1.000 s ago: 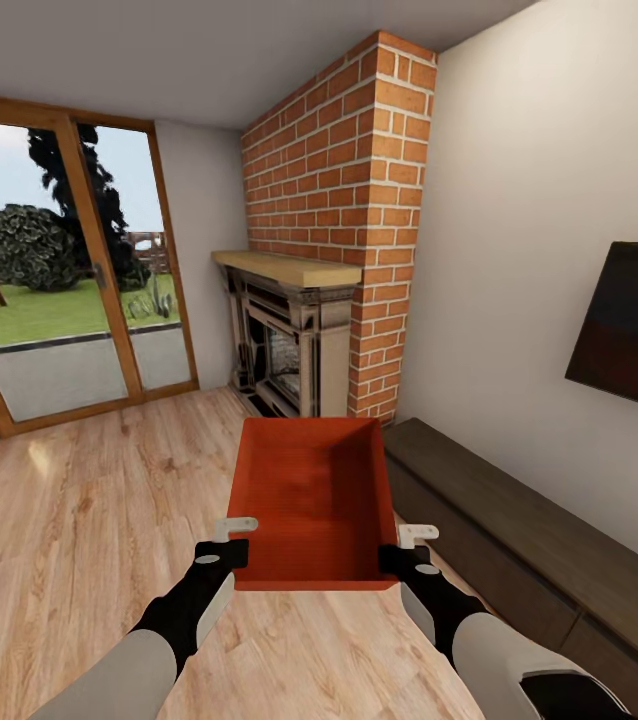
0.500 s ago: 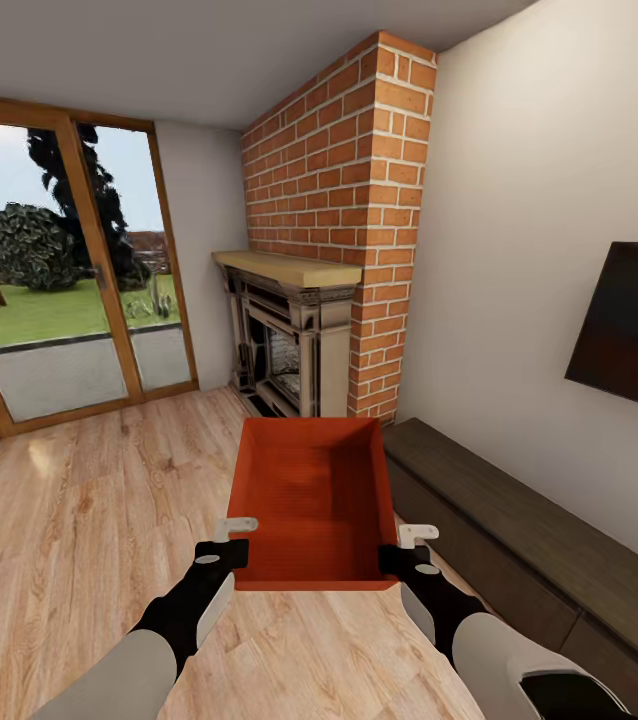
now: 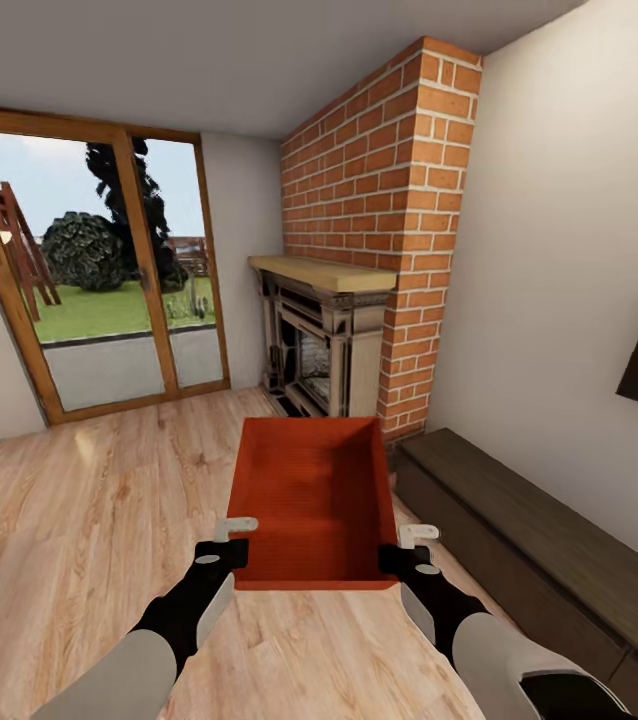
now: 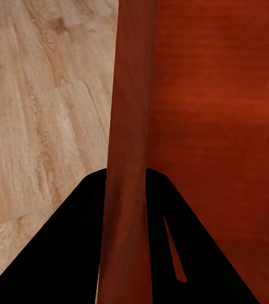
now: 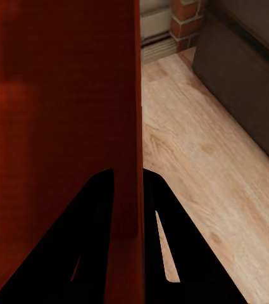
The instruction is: Move the two storage containers from the living room to the garage. In the garage, place one container on the floor and stack the other container on top of it (either order is fine).
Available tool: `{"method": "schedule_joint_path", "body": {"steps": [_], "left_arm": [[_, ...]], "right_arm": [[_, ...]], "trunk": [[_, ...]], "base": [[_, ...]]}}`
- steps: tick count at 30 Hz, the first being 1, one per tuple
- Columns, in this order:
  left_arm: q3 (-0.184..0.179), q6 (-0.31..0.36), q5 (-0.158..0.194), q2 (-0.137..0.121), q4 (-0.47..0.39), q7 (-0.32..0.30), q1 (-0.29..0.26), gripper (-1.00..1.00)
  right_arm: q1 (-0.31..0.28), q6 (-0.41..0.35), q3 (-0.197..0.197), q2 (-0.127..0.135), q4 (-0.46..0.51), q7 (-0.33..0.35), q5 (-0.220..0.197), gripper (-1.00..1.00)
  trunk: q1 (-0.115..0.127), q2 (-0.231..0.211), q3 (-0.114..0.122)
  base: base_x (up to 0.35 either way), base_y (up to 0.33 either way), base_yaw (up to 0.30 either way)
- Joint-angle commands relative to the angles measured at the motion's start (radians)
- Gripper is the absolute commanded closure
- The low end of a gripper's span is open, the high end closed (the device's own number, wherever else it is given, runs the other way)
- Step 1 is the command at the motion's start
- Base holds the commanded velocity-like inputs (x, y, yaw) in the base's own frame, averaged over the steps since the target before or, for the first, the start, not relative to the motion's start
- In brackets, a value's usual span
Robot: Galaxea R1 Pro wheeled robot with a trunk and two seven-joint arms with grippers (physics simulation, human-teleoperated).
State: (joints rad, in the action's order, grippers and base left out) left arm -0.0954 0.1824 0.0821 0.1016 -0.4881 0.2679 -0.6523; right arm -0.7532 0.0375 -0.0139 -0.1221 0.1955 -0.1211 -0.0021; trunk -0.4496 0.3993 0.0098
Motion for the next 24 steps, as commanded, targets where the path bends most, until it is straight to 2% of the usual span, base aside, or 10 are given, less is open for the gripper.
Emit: {"method": "schedule_joint_path", "body": {"steps": [1, 24], "left_arm": [[-0.004, 0.008, 0.008, -0.002, 0.002, 0.053, 0.000, 1.00], [-0.006, 0.008, 0.008, -0.002, 0.002, 0.053, 0.000, 1.00]], "right_arm": [[-0.001, 0.042, 0.014, 0.009, 0.002, -0.065, 0.011, 1.00], [-0.001, 0.042, 0.013, 0.009, 0.002, -0.067, 0.016, 1.00]], "trunk": [[0.000, 0.001, 0.001], [0.000, 0.001, 0.027]], "base": [[0.000, 0.000, 0.208], [0.000, 0.000, 0.212]]}}
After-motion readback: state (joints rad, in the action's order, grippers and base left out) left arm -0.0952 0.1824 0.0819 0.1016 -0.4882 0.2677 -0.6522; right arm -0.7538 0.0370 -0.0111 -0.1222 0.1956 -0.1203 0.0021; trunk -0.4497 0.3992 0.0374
